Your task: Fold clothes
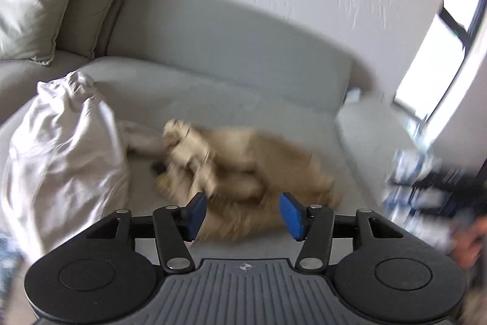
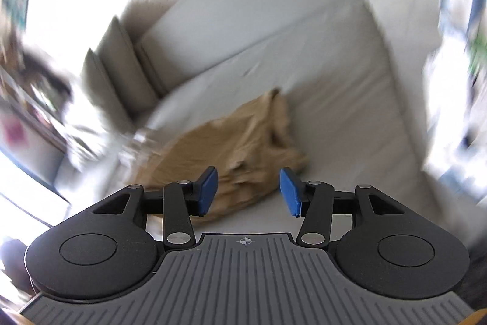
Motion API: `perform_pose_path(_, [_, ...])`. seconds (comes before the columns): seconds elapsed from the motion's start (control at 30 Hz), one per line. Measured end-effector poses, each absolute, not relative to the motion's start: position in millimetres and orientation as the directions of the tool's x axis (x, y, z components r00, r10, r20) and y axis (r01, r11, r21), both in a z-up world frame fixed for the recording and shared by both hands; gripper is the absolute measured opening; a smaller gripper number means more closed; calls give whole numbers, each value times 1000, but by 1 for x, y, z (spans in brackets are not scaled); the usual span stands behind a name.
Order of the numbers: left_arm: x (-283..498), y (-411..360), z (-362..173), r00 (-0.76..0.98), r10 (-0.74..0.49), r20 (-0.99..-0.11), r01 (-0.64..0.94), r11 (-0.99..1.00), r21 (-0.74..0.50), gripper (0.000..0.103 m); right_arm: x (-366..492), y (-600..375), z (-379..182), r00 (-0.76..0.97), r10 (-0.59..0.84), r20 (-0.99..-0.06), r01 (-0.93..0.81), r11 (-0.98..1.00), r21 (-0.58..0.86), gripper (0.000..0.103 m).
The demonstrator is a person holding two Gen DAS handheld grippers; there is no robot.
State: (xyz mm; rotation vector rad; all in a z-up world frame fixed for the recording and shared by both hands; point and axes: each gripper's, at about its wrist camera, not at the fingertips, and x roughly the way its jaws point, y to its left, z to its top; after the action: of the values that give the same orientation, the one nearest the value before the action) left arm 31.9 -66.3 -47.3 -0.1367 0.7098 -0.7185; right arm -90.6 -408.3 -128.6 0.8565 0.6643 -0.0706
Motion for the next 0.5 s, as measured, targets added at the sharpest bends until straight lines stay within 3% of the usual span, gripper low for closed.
perform_pose_path(0.07, [41,-78,-38,572,-662,-485,570,745,-346,53,-74,-412,-149,800,241,-550,346,563,751,53])
perform_pose_path(0.13, [49,-95,-29,641,-639,-425,590,765,-260,53,-56,-414,-169,799,264,-541,377,482,791,52])
perform_pose_path(0.2, [63,-111,-29,681,-600,-420,583,791,-187,53,-39,-415,-185,795,290,-532,392,425,816,52])
perform_pose_path(0.3, [98,-137,-50,634,-552,-541,557,812,-175,49,-18,-410,-200,763,283,-581,439,433,787,52])
perform_pose_path(0.4, [124,-146,-82,535,-512,-672,507,831,-229,33,-10,-408,-210,737,255,-626,481,453,751,52])
perform_pose_path(0.5, [117,-140,-100,495,-536,-683,506,818,-275,31,-10,-409,-221,735,278,-618,481,429,765,53])
